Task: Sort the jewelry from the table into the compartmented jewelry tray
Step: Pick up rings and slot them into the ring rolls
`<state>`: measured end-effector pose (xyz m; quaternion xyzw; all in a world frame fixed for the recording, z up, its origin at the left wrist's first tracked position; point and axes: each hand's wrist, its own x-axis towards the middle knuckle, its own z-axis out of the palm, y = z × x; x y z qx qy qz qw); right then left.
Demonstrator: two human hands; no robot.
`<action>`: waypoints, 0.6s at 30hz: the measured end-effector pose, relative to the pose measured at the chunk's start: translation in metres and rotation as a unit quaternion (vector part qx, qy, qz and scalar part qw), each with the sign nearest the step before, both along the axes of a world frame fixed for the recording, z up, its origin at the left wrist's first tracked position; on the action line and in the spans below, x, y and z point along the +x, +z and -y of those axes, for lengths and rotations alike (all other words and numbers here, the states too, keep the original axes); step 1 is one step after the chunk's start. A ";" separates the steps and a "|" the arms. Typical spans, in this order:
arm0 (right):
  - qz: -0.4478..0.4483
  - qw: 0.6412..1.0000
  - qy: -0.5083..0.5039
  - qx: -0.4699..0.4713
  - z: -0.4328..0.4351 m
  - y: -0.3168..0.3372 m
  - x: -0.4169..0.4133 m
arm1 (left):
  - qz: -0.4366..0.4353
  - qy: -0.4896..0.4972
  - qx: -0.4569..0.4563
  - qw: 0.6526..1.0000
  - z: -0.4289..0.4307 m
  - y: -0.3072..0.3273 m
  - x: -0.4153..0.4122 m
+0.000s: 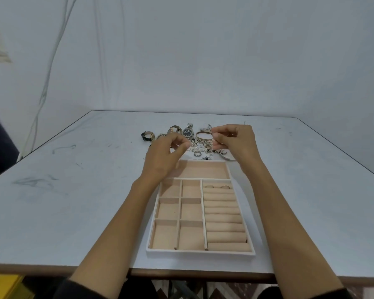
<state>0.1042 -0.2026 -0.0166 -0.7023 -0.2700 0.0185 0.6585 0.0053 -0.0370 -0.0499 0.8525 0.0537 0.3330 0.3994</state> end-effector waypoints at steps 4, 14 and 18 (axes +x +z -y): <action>0.049 0.997 0.005 -0.056 0.012 -0.007 -0.018 | 0.028 0.009 -0.021 0.999 0.007 0.001 -0.014; 0.122 0.982 -0.004 -0.145 0.055 -0.038 -0.062 | 0.033 -0.036 0.029 0.998 0.033 -0.003 -0.047; 0.105 0.986 -0.004 -0.132 0.063 -0.044 -0.069 | 0.020 -0.030 0.031 0.999 0.036 -0.005 -0.051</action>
